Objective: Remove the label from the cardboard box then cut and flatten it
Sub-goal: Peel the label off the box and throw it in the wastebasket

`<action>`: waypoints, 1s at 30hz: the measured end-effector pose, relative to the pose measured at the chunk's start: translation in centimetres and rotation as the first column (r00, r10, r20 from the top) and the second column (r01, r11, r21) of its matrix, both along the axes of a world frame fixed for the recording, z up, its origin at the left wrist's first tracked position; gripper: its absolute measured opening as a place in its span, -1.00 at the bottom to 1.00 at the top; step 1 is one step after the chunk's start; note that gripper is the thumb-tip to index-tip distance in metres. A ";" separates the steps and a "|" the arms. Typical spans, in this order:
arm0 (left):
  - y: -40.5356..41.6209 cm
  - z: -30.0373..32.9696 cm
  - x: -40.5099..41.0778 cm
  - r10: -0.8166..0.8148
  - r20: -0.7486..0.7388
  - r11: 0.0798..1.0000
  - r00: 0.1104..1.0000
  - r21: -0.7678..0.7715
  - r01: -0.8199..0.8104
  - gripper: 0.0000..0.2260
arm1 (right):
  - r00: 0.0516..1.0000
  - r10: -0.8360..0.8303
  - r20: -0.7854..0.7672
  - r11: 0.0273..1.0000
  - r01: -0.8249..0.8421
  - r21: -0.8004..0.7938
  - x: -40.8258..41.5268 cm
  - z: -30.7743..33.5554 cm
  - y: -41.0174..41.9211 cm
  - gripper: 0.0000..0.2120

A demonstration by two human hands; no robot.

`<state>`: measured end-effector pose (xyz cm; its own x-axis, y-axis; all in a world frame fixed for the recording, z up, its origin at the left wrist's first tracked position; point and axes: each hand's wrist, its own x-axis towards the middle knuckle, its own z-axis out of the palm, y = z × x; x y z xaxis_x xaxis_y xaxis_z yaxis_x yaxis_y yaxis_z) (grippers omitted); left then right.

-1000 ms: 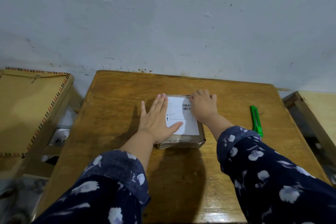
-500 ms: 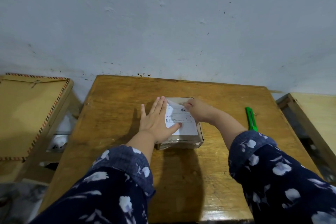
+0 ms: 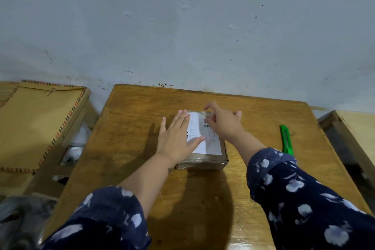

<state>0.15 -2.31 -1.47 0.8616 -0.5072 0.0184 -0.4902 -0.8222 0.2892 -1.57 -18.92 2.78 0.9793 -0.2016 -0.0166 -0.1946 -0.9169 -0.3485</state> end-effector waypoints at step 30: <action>0.9 0.0 -3.0 0.013 -0.121 0.981 0.993 0.194 0.011 0.20 | 0.969 0.032 -0.246 0.994 -0.004 0.112 -1.2 2.8 -3.9 -0.73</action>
